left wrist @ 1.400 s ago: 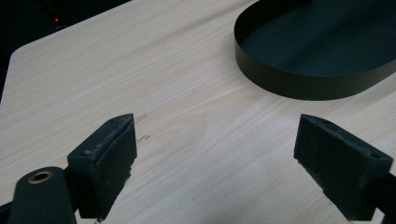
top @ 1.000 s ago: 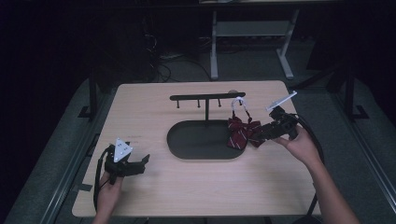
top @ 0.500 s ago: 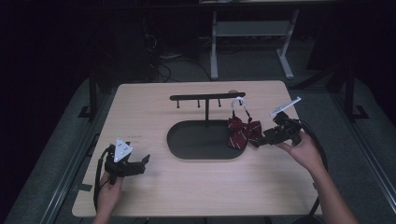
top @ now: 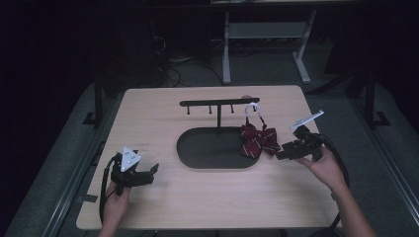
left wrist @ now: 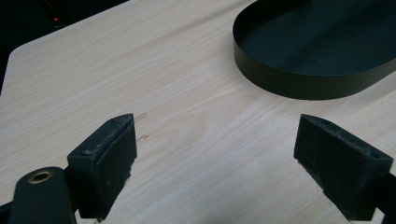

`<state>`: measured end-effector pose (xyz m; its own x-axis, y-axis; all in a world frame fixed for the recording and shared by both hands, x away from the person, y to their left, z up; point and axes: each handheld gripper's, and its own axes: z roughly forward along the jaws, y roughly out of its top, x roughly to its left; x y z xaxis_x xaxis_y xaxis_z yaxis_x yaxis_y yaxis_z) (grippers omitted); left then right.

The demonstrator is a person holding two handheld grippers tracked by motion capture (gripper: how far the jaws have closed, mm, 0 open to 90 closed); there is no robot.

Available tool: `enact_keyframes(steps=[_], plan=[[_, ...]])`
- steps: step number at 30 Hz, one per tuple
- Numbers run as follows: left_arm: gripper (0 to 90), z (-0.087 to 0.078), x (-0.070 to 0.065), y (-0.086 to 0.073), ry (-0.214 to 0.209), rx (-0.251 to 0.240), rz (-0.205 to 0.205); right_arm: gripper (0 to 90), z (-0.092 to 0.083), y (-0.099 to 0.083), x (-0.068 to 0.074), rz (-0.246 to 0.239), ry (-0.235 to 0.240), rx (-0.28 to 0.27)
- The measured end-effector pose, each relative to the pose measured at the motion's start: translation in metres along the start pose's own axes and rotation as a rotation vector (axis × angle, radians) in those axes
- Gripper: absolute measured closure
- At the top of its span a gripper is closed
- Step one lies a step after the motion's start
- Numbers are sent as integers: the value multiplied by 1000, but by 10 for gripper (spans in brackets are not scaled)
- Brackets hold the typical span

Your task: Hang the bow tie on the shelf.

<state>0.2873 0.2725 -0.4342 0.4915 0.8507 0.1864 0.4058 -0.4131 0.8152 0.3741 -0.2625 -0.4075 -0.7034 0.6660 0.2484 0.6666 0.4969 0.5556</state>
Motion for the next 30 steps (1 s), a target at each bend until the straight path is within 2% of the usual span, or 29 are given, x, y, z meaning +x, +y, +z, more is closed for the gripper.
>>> enact_keyframes(steps=[10, 30], plan=[[131, 0, 0, 0, -1, -5, 0, 418, 4, -13, 0, 12, 1, 7], [131, 1, 0, 0, -1, -5, 0, 406, 5, -38, 4, 30, -9, -15]])
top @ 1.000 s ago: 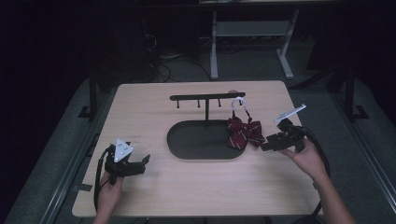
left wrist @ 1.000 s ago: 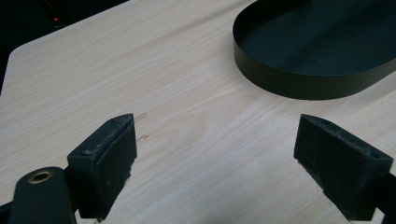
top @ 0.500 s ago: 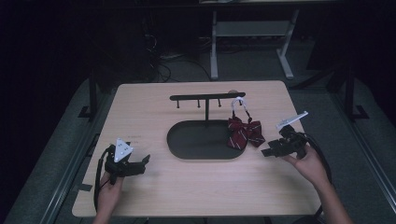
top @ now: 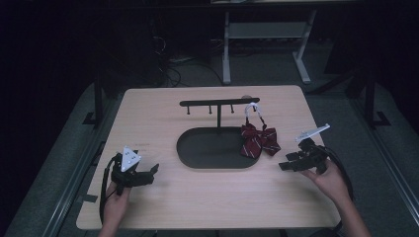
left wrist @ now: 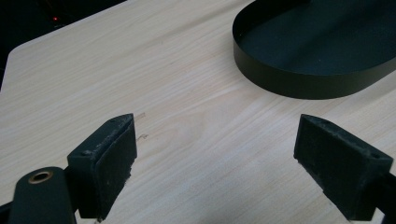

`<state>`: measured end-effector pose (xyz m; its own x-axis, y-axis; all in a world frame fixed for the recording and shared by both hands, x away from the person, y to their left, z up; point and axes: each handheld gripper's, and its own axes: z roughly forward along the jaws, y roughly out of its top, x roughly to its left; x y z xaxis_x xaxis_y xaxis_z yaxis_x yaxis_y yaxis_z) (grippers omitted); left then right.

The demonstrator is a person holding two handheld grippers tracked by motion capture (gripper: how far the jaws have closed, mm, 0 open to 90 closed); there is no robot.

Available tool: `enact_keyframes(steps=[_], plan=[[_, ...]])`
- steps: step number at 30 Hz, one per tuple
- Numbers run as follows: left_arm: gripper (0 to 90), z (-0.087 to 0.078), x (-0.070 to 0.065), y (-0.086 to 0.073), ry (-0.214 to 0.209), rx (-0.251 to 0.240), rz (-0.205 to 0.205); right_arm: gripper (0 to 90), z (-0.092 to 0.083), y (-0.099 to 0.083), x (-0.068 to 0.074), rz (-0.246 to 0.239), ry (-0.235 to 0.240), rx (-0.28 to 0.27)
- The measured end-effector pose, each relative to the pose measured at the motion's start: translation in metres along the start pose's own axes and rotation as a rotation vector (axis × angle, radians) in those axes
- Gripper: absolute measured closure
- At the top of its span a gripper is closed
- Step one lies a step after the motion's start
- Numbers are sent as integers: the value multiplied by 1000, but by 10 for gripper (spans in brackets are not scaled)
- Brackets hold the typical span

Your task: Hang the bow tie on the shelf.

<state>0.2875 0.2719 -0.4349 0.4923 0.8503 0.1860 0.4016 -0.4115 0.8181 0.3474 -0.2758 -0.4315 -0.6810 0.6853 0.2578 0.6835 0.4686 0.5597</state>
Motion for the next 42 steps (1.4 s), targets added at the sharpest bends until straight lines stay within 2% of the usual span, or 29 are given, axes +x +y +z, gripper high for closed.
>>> enact_keyframes(steps=[35, 42], plan=[[131, -1, 0, 0, -20, 2, -11, 386, 2, -39, 13, 9, -11, -40], [131, -1, 0, 1, -25, 1, -16, 369, 2, -44, 21, 3, -22, -55]])
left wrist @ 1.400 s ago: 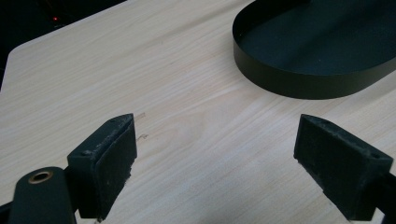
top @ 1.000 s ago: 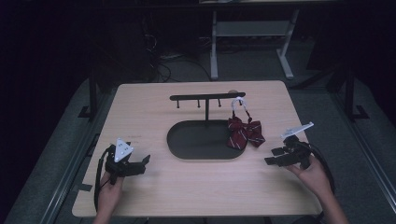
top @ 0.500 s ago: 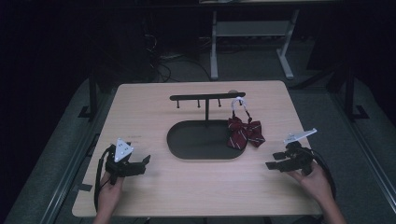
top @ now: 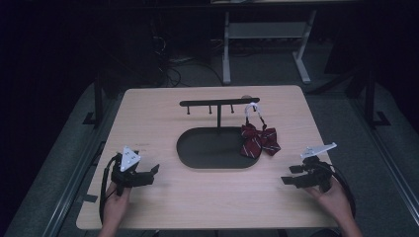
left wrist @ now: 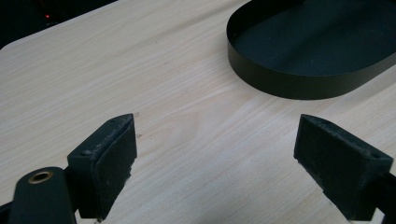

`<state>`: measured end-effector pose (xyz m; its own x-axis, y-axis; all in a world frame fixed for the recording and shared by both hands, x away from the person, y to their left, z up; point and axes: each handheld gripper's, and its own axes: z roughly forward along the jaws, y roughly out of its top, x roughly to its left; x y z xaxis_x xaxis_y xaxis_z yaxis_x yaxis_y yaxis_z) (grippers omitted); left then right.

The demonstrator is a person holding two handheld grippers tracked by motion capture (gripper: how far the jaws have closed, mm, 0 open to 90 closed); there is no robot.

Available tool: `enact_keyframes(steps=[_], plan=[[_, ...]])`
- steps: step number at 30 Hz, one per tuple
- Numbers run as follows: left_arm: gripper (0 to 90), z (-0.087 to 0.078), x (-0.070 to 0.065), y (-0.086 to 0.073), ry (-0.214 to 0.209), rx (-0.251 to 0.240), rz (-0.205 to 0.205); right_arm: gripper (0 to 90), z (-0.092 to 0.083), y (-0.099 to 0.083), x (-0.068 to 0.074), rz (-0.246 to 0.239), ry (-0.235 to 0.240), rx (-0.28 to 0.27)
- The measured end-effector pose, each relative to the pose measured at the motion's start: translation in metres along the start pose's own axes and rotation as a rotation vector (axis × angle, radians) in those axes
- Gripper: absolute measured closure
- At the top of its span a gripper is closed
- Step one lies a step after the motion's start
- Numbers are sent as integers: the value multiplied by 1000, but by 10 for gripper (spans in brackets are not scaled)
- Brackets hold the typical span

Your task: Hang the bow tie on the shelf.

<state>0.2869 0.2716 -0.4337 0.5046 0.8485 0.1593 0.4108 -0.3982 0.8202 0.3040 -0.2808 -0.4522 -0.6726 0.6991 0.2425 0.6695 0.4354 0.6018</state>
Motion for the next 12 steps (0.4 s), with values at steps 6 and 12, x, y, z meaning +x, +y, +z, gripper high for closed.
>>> enact_keyframes(steps=[6, 12], plan=[[131, 0, 0, 1, 2, -3, -2, 345, -1, -6, 4, -2, -2, -10], [131, -1, 0, 2, 4, -3, 8, 297, -3, -6, 5, 1, 4, -40]])
